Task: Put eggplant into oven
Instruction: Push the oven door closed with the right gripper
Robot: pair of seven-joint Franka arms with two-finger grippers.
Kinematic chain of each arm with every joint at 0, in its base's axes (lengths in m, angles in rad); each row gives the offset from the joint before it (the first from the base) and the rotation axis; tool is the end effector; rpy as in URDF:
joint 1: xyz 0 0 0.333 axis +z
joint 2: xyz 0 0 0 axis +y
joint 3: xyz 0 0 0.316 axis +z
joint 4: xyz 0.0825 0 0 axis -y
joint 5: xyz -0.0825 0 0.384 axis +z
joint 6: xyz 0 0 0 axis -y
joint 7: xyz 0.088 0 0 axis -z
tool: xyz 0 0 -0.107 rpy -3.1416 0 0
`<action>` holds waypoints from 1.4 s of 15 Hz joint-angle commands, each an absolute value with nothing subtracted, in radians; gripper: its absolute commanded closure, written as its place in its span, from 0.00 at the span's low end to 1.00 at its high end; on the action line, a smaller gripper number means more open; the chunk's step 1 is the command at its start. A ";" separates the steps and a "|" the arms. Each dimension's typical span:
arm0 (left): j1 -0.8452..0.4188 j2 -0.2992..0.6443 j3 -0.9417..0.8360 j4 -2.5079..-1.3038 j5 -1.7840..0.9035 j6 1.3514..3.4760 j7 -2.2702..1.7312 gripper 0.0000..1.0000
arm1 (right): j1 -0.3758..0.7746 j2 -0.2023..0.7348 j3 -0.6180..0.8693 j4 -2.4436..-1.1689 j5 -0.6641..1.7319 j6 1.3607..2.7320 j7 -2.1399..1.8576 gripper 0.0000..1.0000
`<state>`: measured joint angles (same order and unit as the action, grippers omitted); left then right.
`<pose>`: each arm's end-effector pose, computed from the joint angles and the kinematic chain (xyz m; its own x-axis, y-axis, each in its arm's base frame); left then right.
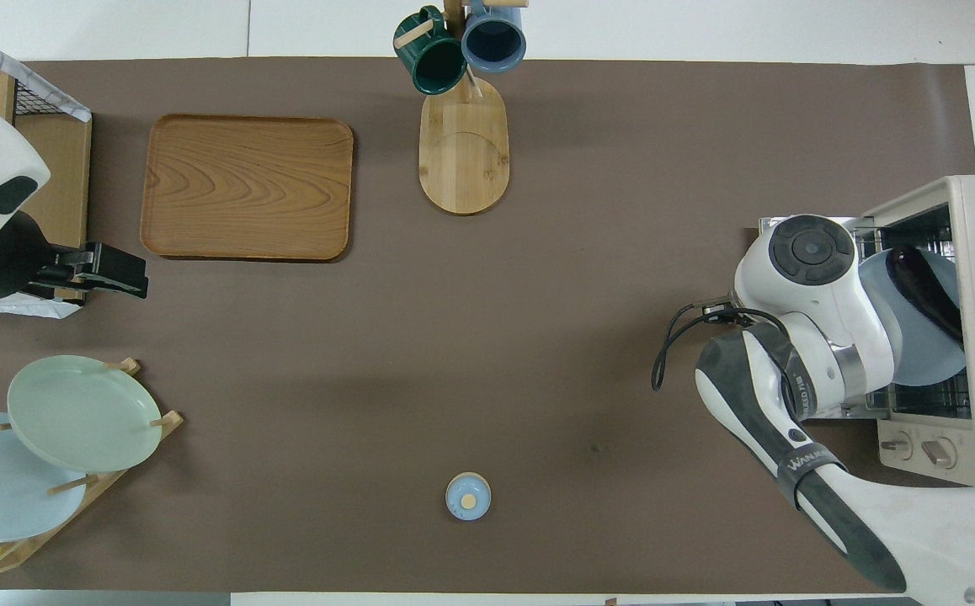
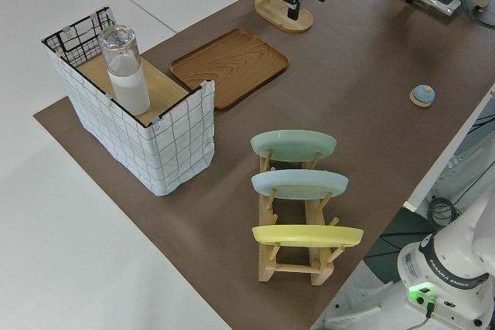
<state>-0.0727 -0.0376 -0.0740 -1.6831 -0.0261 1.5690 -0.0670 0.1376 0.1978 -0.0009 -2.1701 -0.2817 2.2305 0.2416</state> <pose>0.5329 -0.0823 0.5920 0.9938 -0.0790 -0.0779 -0.0778 -0.9968 0.0181 0.5398 0.0657 0.2924 0.9921 0.0715 -0.1029 0.0933 -0.9697 0.2256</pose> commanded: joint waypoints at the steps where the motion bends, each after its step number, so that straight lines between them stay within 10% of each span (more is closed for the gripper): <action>1: -0.063 -0.043 -0.081 -1.684 -0.012 1.565 -0.060 0.00 | 0.118 0.187 0.003 -2.198 -0.305 2.253 0.241 1.00; 21: -0.063 -0.043 -0.081 -1.684 -0.012 1.565 -0.060 0.00 | -0.020 0.077 0.005 -1.983 -0.454 1.873 -0.153 1.00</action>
<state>-0.0727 -0.0376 -0.0740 -1.6831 -0.0261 1.5690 -0.0670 0.0405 0.0530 0.0192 -1.9833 -0.4136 1.8455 -0.0916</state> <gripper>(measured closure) 0.000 0.991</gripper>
